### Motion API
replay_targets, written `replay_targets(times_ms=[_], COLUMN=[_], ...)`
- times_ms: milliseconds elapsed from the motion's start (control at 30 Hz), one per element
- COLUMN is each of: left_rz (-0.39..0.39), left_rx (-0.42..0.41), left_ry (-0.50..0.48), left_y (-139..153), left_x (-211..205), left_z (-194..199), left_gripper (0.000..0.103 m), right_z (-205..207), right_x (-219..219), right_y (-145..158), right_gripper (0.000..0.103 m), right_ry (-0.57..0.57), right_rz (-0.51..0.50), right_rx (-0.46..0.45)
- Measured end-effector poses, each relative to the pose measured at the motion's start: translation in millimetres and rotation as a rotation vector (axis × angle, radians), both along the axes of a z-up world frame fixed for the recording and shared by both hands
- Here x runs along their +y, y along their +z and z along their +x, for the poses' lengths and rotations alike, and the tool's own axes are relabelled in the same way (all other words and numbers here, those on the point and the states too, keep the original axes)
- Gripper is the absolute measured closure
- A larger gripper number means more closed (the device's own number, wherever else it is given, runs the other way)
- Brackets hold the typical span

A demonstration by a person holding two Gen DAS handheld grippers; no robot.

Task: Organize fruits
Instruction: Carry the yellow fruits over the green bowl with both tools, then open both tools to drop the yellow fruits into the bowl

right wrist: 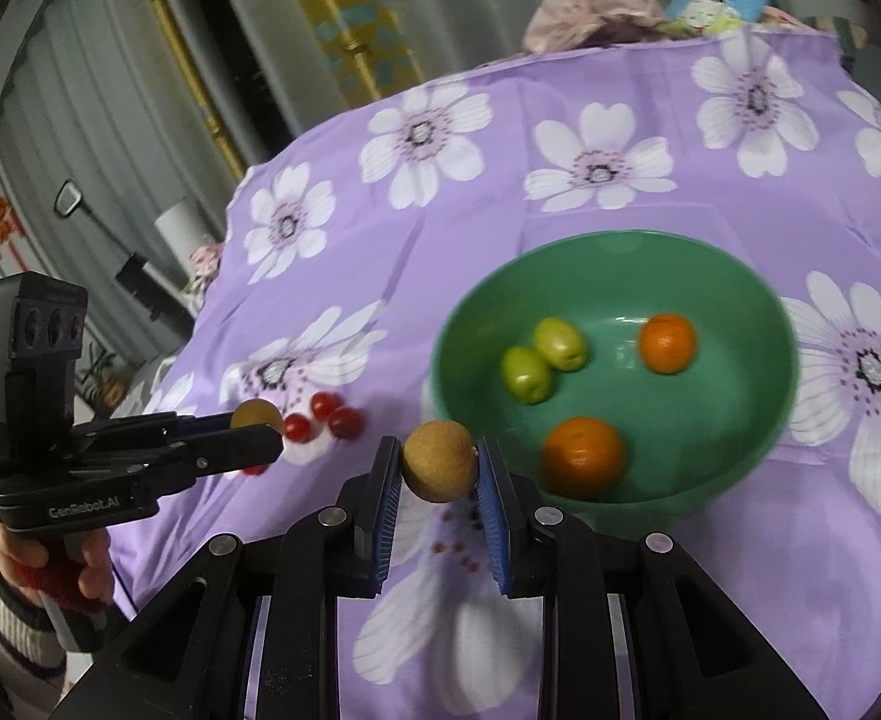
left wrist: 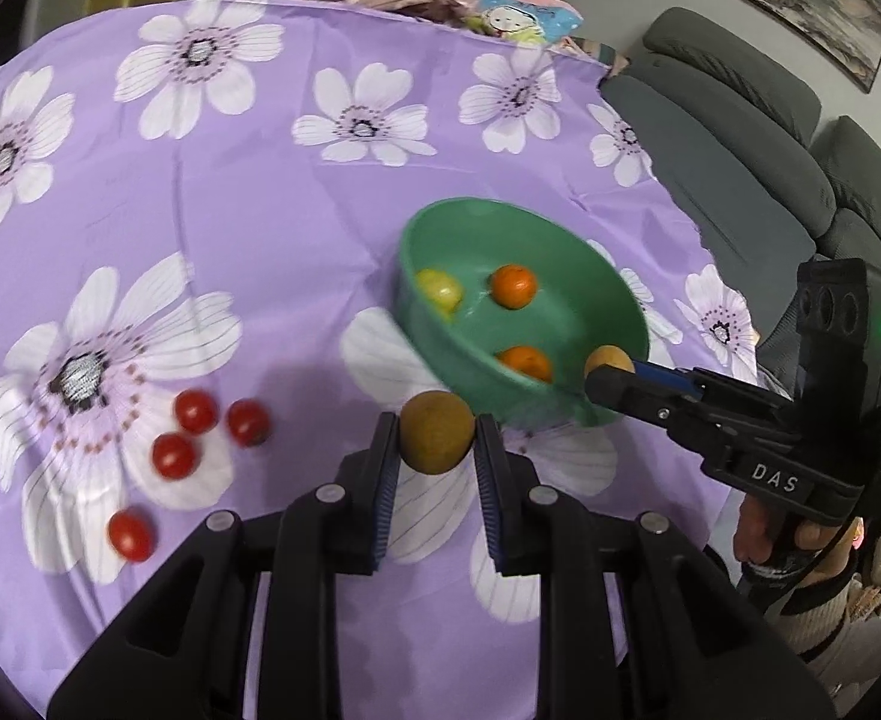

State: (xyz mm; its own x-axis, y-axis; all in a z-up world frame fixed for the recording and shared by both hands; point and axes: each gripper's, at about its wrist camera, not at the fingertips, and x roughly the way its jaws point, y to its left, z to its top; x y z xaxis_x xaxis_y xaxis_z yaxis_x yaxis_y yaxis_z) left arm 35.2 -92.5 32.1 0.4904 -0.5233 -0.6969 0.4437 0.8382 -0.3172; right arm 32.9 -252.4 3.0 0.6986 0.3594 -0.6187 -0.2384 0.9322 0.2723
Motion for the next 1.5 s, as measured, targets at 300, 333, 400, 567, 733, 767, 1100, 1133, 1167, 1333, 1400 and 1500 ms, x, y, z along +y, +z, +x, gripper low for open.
replay_targets(times_ms=[300,333,400,567,733,767,1100,1133,1167,1333,1400,1500], left_rz=[-0.025,-0.025,-0.019,-0.001,0.02,0.028,0.087,0.092,0.096,0.126,0.131,0.135], left_rx=[0.015,0.016,0.013,0.015,0.018,0.017,0.01,0.009,0.008,-0.002,-0.003,-0.002], left_ry=[-0.052,-0.057,-0.068,-0.088,-0.099,-0.102,-0.117,-0.116,-0.117,-0.115,-0.116,-0.117], left_y=[2.3,2.8,3.7,2.1,-1.3,-2.0,-10.6,-11.3,-11.7,-13.9,-14.7,-15.8], left_x=[-33.7,-36.4,-44.9,-60.7,-70.7,-73.7,-88.7,-89.7,-90.0,-94.2,-95.3,-95.9], left_z=[21.6,23.3,27.5,36.7,43.3,44.7,49.5,50.0,50.1,51.1,51.2,51.6], left_gripper=[0.079,0.079,0.079,0.079,0.079,0.079,0.079,0.079,0.079,0.079,0.079,0.079], right_z=[2.4,3.0,4.5,6.7,8.5,8.8,12.8,12.9,13.2,13.4,13.7,14.3], right_x=[-22.3,-24.1,-27.9,-34.1,-36.3,-36.7,-41.3,-41.0,-40.7,-39.9,-40.2,-40.5], right_y=[0.4,-0.2,-1.2,-0.1,-1.1,-1.1,-3.4,-3.2,-3.0,-3.4,-3.5,-3.5], right_gripper=[0.076,0.076,0.076,0.076,0.076,0.076,0.076,0.076,0.076,0.076,0.076,0.076], right_ry=[-0.063,-0.067,-0.077,-0.094,-0.105,-0.106,-0.115,-0.115,-0.115,-0.115,-0.114,-0.116], right_rz=[0.008,0.008,0.008,-0.001,-0.017,-0.018,-0.015,-0.016,-0.02,-0.022,-0.023,-0.023], right_rx=[-0.026,-0.026,-0.026,-0.038,-0.045,-0.046,-0.043,-0.044,-0.044,-0.042,-0.042,-0.042])
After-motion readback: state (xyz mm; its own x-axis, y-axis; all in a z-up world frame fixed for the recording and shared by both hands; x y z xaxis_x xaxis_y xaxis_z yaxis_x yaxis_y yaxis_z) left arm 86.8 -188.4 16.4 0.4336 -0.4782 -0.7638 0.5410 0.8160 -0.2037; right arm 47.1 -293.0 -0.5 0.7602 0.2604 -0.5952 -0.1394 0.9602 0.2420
